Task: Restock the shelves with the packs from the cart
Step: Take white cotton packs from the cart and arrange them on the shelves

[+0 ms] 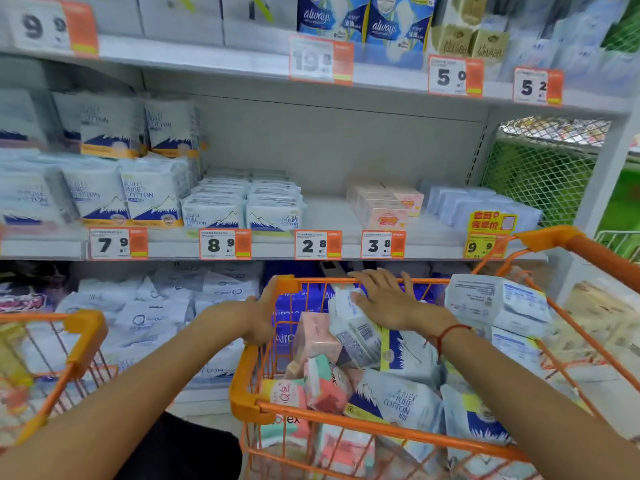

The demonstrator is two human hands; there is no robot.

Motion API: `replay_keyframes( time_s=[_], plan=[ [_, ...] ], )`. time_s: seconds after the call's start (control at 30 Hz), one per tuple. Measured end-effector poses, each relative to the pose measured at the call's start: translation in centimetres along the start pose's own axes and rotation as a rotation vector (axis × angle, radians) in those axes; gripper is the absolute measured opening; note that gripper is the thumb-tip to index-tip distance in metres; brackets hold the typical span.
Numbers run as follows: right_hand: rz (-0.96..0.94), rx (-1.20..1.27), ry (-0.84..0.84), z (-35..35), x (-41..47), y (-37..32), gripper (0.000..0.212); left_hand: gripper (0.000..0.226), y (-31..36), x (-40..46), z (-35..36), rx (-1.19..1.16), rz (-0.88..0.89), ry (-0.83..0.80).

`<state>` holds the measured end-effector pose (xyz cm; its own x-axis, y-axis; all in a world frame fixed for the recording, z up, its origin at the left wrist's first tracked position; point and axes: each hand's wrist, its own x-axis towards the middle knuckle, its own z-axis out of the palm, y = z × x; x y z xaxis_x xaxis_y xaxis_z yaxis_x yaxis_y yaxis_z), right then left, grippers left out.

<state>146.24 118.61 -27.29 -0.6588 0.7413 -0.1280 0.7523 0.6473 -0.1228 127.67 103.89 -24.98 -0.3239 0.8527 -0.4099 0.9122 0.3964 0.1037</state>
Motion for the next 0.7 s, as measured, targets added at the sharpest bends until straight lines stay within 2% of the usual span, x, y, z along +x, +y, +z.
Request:
replay_keyframes(
  time_s=[0.2, 0.33, 0.37, 0.43, 0.47, 0.53, 0.6, 0.7],
  plan=[
    [-0.078, 0.003, 0.030, 0.0, 1.8, -2.7, 0.053, 0.089, -2.4, 0.7, -0.3, 0.144, -0.087, 0.064],
    [-0.154, 0.032, -0.140, -1.8, 5.5, -3.3, 0.054, 0.101, -3.4, 1.8, -2.1, 0.225, -0.161, -0.029],
    [-0.189, 0.058, -0.217, -2.7, 6.8, -3.3, 0.054, 0.091, -3.0, 2.0, -3.3, 0.289, -0.171, -0.050],
    [-0.255, 0.122, -0.361, -4.6, 8.6, -3.5, 0.051, 0.050, -1.7, 3.1, -6.1, 0.407, -0.143, -0.025],
    [-0.273, 0.174, -0.405, -5.3, 9.4, -3.6, 0.048, 0.041, -0.8, 4.2, -7.5, 0.420, -0.113, 0.011],
    [-0.271, 0.314, -0.443, -6.0, 10.4, -3.7, 0.039, 0.028, 0.7, 6.6, -9.3, 0.338, -0.039, 0.052],
    [-0.273, 0.395, -0.423, -5.7, 11.1, -3.1, 0.031, 0.008, 1.2, 9.6, -9.8, 0.171, -0.010, 0.018],
    [-0.267, 0.540, -0.387, -4.8, 11.6, -2.1, 0.029, 0.026, 0.7, 11.5, -8.6, 0.031, -0.009, -0.015]
  ],
)
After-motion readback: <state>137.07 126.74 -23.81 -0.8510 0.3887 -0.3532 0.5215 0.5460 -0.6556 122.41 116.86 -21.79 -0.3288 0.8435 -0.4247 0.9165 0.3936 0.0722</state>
